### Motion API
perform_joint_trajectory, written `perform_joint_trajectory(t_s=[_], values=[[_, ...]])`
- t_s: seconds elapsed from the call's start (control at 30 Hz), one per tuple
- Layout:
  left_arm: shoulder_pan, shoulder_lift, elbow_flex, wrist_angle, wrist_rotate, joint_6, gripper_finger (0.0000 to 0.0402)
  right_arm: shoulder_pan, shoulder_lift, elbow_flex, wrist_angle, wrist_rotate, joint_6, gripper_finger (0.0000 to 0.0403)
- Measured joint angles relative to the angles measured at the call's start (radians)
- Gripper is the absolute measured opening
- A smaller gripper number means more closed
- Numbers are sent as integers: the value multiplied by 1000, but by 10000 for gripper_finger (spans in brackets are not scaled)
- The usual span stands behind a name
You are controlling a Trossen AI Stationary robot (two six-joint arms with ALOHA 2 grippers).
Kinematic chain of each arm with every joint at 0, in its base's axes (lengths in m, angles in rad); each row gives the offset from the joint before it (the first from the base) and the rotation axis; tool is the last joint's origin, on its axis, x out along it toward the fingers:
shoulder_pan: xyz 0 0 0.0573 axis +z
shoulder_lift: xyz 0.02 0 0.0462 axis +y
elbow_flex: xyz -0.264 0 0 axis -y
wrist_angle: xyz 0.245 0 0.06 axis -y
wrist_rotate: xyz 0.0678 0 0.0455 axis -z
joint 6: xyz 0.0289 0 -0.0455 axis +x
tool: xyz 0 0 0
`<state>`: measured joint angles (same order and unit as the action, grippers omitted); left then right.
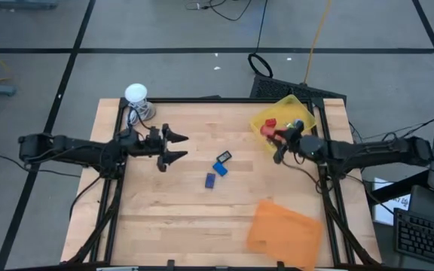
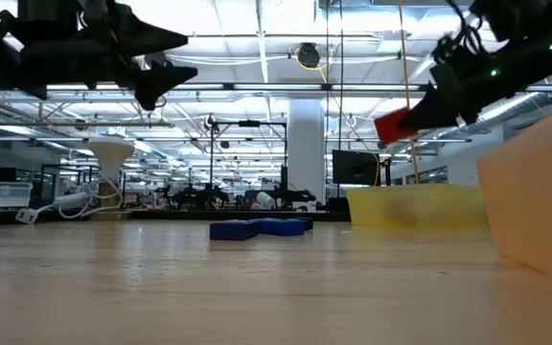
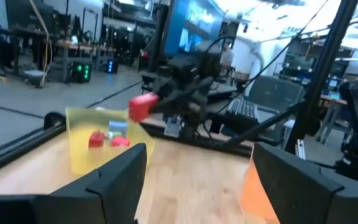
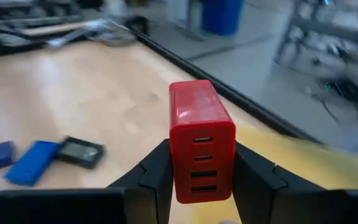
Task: Pick & Place Office items
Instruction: Put the red charger adapter into the yellow bin
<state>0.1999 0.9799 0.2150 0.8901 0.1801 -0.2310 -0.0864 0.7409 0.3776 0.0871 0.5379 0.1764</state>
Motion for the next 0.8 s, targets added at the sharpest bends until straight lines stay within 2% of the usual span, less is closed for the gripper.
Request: perform_joint_trajectory(t_s=[0.1, 0.23, 0.4, 0.7, 0.8], values=[[-4, 1, -2, -6, 0, -11, 290, -86, 12, -16, 22, -10, 72, 116], [-11, 1, -3, -5, -6, 4, 283, -201, 12, -51, 22, -13, 91, 116], [-12, 1, -3, -3, -47, 14, 279, -319, 12, -94, 21, -16, 78, 116], [-12, 1, -3, -4, -82, -90, 296, -524, 13, -166, 76, -20, 44, 118], [-12, 1, -3, -4, -84, -94, 301, -576, 13, -202, 132, -79, 32, 118]])
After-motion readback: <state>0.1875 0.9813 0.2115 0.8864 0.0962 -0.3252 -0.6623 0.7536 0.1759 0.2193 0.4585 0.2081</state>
